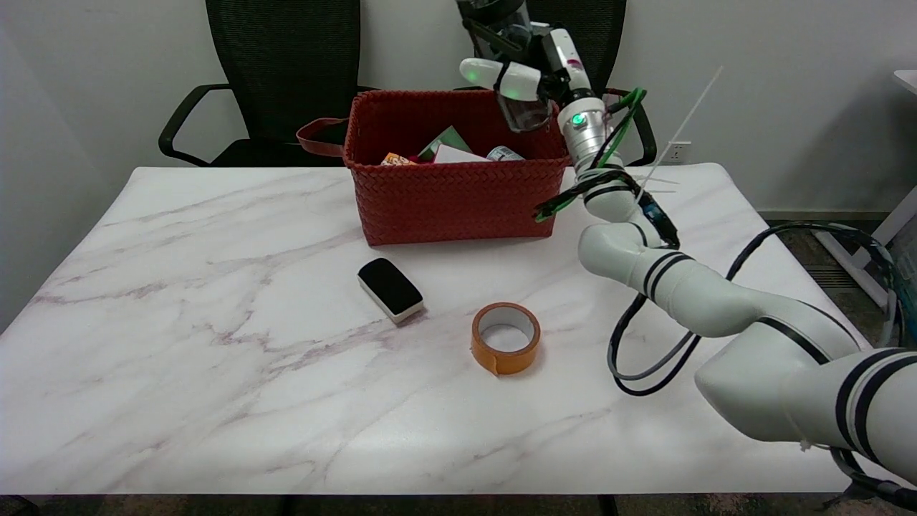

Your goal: Place the black water bottle into the brown storage basket.

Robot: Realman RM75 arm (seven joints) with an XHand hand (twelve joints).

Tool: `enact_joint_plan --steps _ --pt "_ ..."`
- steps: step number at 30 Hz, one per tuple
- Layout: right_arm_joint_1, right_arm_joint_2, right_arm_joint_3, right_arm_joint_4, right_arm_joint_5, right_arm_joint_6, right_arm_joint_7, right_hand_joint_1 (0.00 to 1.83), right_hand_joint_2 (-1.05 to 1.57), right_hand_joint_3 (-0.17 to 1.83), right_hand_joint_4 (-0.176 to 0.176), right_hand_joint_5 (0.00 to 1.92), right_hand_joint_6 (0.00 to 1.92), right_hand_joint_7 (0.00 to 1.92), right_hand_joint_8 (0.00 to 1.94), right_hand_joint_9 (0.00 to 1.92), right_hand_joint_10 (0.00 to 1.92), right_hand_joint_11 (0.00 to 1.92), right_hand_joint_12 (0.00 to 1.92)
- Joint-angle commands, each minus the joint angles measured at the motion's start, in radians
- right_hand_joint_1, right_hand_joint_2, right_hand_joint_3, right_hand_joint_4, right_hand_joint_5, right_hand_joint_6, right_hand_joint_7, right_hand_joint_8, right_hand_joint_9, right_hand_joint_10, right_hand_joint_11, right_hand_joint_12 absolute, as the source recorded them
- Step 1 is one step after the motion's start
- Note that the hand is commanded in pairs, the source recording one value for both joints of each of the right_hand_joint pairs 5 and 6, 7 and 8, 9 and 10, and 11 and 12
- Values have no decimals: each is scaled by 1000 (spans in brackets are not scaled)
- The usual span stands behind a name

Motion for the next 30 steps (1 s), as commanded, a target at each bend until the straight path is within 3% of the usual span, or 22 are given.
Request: enact_joint_plan --steps 1,9,14,30 --pt "101 -116 -10 -168 -67 0 -292 916 665 -175 0 913 913 1307 1307 1146 1146 726 726" --pt "101 -125 -14 -187 -75 -32 -312 915 667 -175 0 907 907 1304 1304 1141 1141 696 696" --pt "101 -140 -17 -208 -75 -58 -411 915 676 -175 0 908 908 1306 1306 1146 1146 682 682" --pt "126 -146 -9 -294 -67 -103 -420 887 686 -175 0 909 909 1304 1304 1141 1141 645 645"
